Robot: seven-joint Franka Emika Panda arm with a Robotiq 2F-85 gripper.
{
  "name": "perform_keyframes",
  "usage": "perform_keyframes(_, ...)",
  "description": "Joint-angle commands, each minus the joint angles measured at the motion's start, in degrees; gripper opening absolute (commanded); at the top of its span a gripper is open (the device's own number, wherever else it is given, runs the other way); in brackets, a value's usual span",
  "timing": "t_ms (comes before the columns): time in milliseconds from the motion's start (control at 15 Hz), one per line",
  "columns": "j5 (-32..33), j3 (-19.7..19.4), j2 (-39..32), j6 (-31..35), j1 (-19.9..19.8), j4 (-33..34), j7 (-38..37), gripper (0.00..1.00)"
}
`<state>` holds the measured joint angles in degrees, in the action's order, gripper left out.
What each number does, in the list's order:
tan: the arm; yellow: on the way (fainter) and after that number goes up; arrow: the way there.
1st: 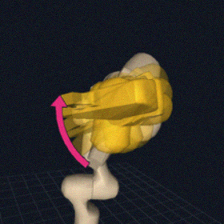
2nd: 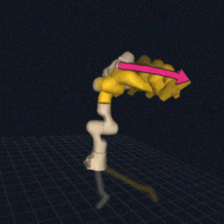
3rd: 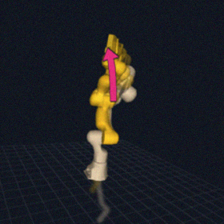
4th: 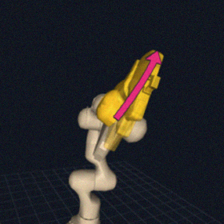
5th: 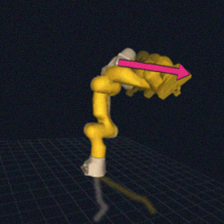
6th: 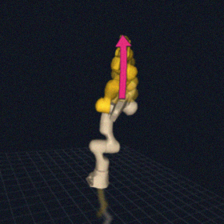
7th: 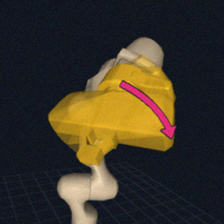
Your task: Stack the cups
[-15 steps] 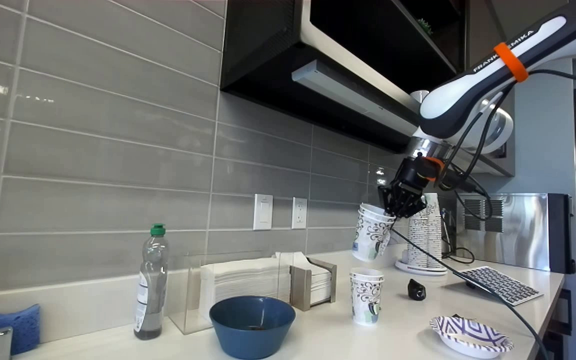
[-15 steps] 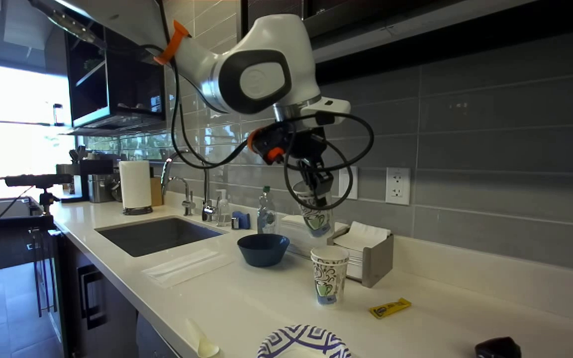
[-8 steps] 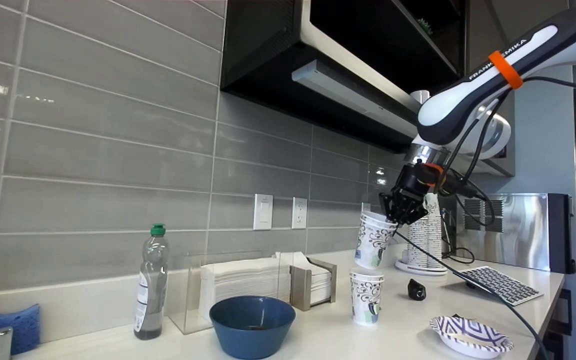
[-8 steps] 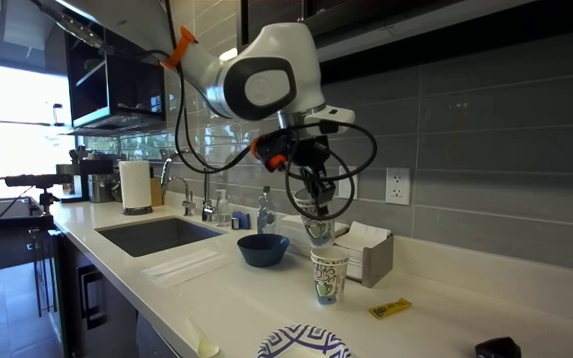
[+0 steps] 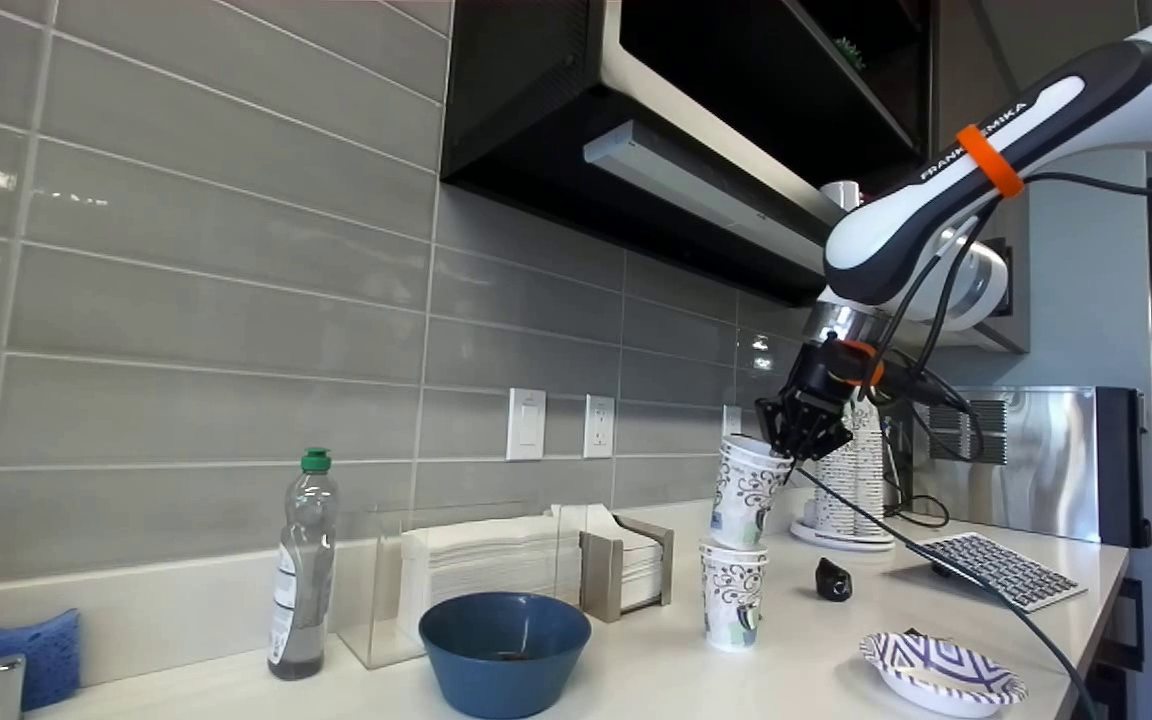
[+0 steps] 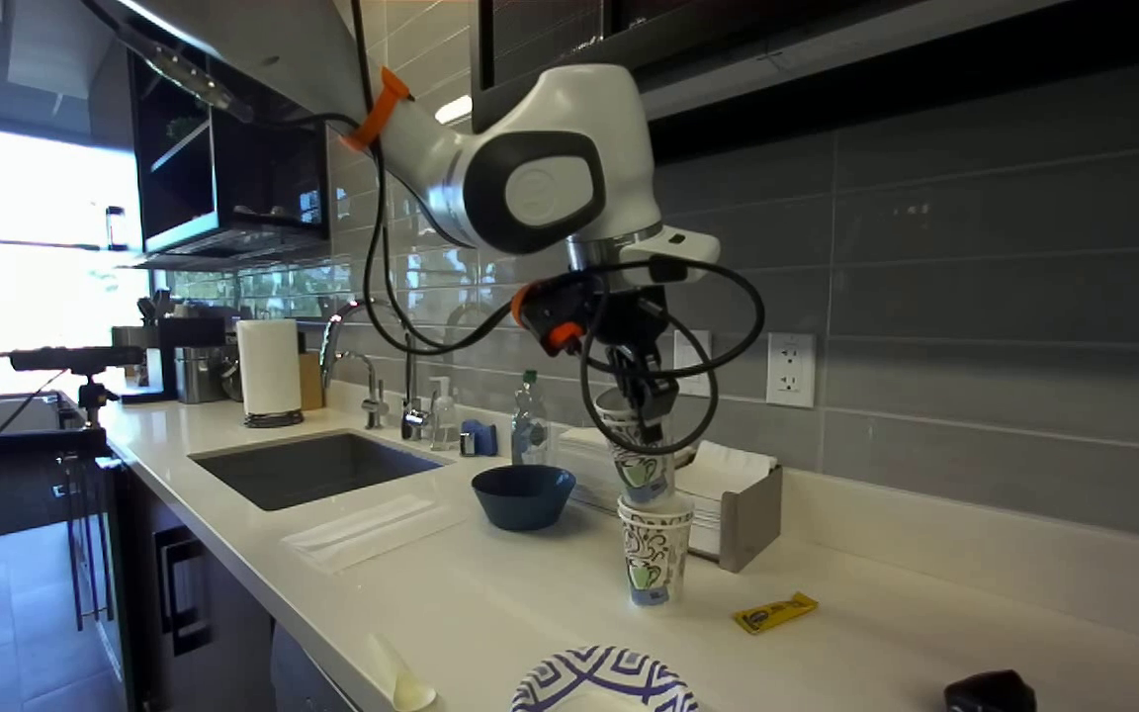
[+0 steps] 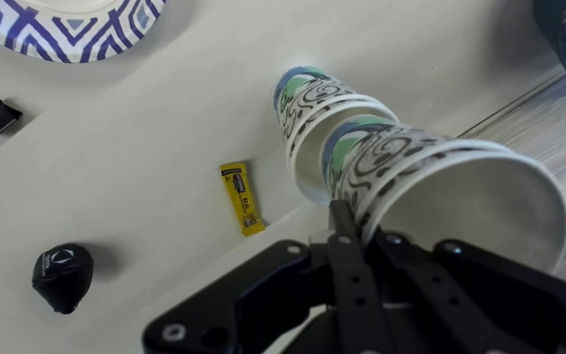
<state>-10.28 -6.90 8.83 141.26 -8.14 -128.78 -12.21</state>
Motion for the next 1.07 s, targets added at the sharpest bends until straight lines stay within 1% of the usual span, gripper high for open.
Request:
perform_keyframes(0,0.2,-0.2,-1.7,-0.4,-0.1,2.2,-1.0,0.01)
perform_keyframes(467,0.1,-0.3,-2.9,-1.3,0.0,3.1,-0.8,0.01)
perform_keyframes(533,0.1,-0.3,-3.0,-1.3,0.0,3.1,-0.9,0.29)
perform_keyframes(600,0.1,-0.3,-2.9,-1.4,0.0,3.1,-1.0,0.30)
perform_keyframes(667,0.0,-0.3,-2.9,-1.4,0.0,3.1,-1.0,0.35)
perform_keyframes(1000,0.8,-0.2,-2.0,-0.9,-0.2,2.4,-1.7,0.69)
